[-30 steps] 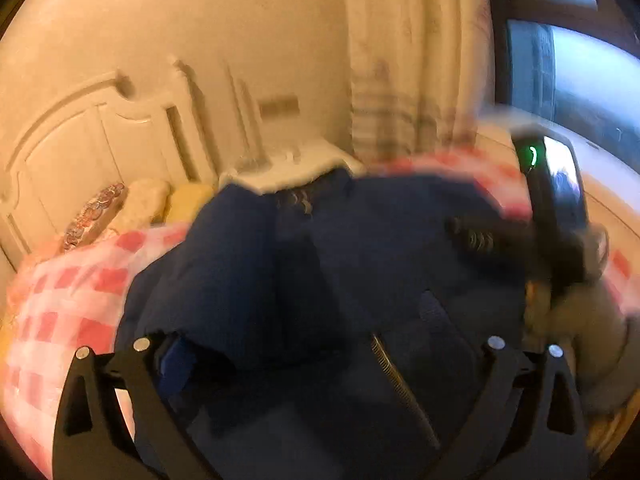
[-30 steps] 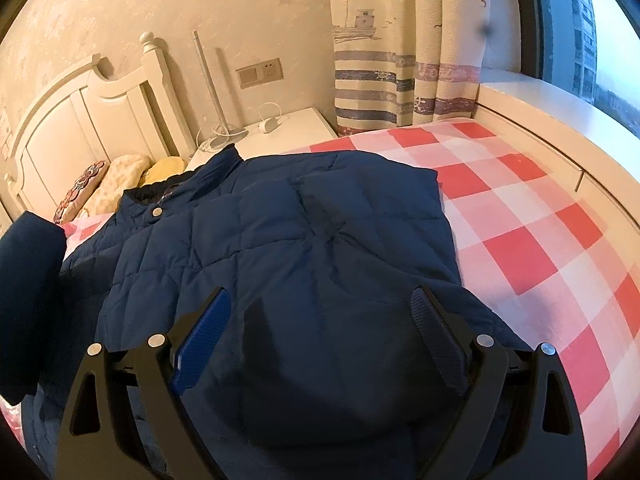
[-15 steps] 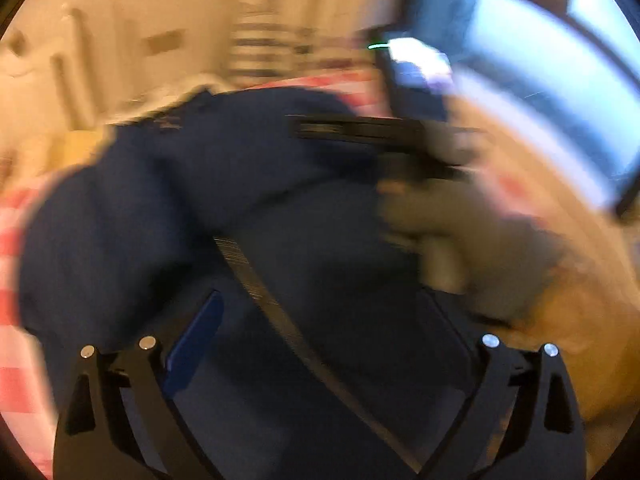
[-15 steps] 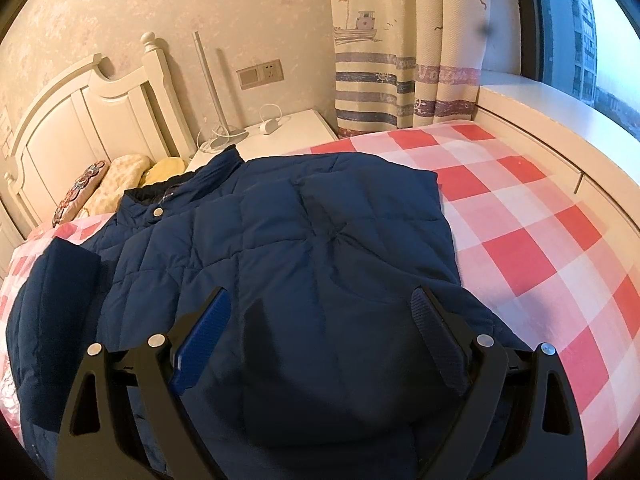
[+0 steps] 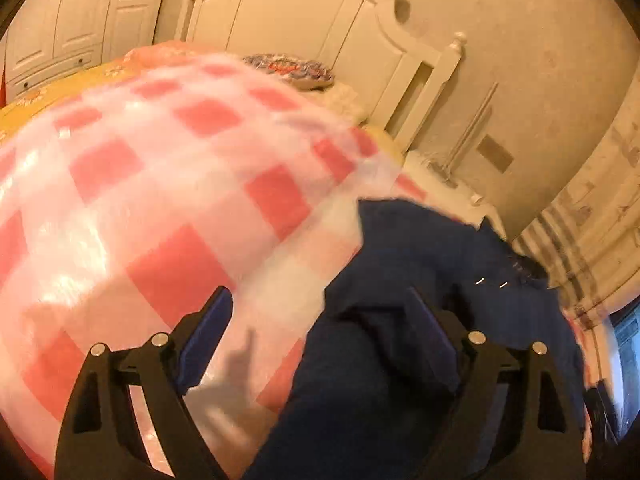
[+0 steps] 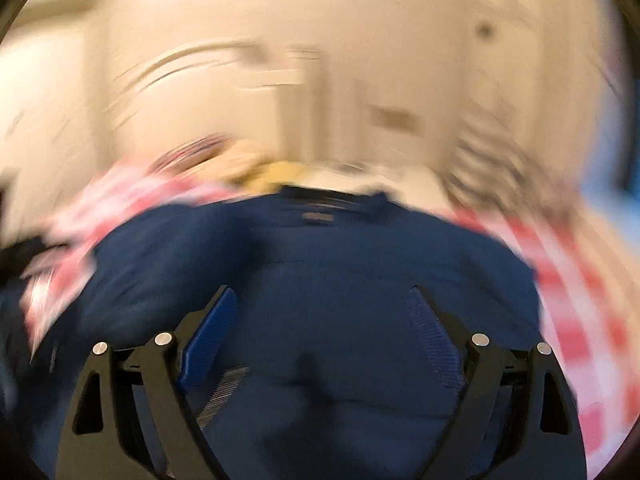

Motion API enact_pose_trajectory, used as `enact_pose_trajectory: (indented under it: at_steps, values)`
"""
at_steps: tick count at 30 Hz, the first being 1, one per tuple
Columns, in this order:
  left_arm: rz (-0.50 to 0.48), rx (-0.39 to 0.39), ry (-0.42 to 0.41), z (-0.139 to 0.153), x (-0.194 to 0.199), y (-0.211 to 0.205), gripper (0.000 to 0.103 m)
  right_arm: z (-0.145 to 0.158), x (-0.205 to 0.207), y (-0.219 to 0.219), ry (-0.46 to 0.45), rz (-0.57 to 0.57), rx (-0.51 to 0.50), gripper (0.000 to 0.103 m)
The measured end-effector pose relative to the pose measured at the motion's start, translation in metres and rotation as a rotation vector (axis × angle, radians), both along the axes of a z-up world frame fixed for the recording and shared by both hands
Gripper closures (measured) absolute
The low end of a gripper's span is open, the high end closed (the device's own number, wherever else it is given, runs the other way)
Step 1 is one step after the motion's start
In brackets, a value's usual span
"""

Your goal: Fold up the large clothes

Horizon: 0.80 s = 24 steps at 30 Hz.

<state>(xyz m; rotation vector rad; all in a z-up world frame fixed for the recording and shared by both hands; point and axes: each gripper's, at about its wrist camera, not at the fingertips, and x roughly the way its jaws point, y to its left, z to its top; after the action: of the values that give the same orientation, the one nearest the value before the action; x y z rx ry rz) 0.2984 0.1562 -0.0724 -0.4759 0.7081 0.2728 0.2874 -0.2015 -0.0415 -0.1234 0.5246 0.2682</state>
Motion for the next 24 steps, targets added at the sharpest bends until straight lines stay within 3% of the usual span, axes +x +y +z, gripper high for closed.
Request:
enact_pose_trajectory:
  at_steps: [2, 4, 9, 11, 13, 14, 15, 17, 19, 21, 23, 24]
  values:
    - [0.004, 0.035, 0.018, -0.013, 0.003, -0.005, 0.017, 0.001, -0.019, 0.051, -0.036, 0.151, -0.161, 0.018]
    - [0.011, 0.022, 0.023, -0.019, 0.001, -0.003, 0.017, -0.006, -0.029, 0.097, -0.059, 0.246, -0.312, 0.018]
    - [0.065, 0.003, -0.053, -0.012, -0.022, 0.004, 0.014, -0.045, -0.024, 0.172, -0.118, 0.322, -0.650, 0.019]
    - [0.082, -0.016, -0.060, -0.013, -0.023, 0.008, 0.013, -0.060, -0.020, 0.188, -0.139, 0.356, -0.737, 0.019]
    - [0.079, -0.019, -0.057, -0.011, -0.023, 0.008, 0.012, -0.059, -0.019, 0.191, -0.134, 0.385, -0.729, 0.038]
    - [0.077, -0.014, -0.056, -0.011, -0.023, 0.007, 0.012, -0.051, -0.018, 0.184, -0.102, 0.427, -0.661, 0.062]
    - [0.074, -0.007, -0.059, -0.008, -0.024, 0.005, 0.011, -0.039, -0.019, 0.175, -0.097, 0.441, -0.577, 0.077]
    - [0.067, 0.007, -0.071, -0.006, -0.026, 0.003, 0.009, -0.010, -0.017, 0.145, -0.091, 0.414, -0.365, 0.089]
    - [0.051, 0.032, -0.082, -0.003, -0.027, -0.003, 0.008, 0.020, -0.006, 0.090, -0.061, 0.331, -0.062, 0.091]
    - [0.027, 0.068, -0.090, 0.000, -0.027, -0.010, 0.008, 0.035, 0.010, 0.011, -0.027, 0.167, 0.268, 0.095]
    - [-0.001, 0.110, -0.102, 0.004, -0.026, -0.019, 0.005, 0.025, 0.024, -0.067, 0.037, -0.005, 0.542, 0.095]
    - [-0.012, 0.124, -0.105, 0.005, -0.026, -0.022, 0.004, 0.017, 0.030, -0.092, 0.079, -0.077, 0.600, 0.095]
